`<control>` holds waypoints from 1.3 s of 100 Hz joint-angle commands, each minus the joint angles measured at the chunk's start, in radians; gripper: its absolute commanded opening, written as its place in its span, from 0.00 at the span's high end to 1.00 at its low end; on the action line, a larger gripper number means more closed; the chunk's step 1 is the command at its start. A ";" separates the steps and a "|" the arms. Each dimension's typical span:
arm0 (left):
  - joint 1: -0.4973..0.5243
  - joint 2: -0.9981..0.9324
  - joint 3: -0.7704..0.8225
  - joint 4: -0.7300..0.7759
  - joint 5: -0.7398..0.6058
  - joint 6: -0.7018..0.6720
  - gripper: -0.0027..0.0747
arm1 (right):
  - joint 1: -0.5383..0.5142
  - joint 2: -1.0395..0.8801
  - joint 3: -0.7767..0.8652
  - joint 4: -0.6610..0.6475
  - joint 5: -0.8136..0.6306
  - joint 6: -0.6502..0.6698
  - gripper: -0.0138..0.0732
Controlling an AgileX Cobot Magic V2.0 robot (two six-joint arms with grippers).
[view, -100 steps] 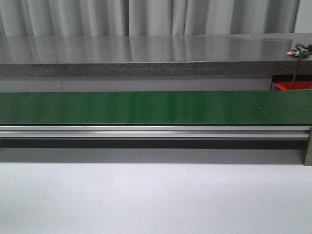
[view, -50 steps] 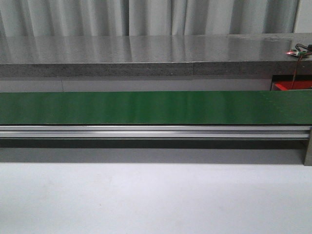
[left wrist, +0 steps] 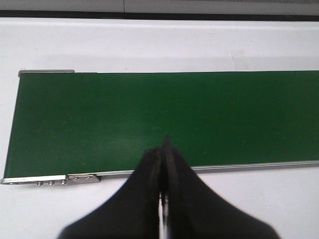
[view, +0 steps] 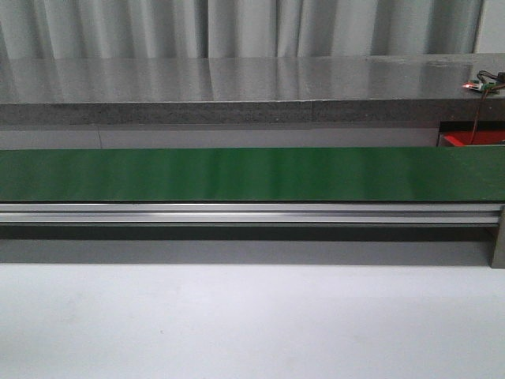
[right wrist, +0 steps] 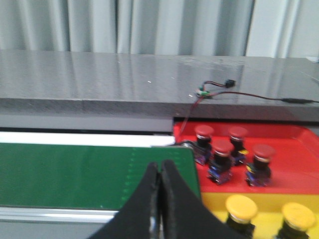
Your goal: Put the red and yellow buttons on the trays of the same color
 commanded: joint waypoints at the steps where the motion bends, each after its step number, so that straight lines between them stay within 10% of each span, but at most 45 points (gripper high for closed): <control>1: -0.008 -0.022 -0.025 -0.018 -0.059 -0.003 0.99 | -0.014 -0.024 -0.006 -0.041 -0.049 0.005 0.93; 130: -0.008 -0.022 -0.025 -0.018 -0.058 -0.003 0.99 | -0.006 -0.101 0.123 -0.160 -0.053 0.165 0.92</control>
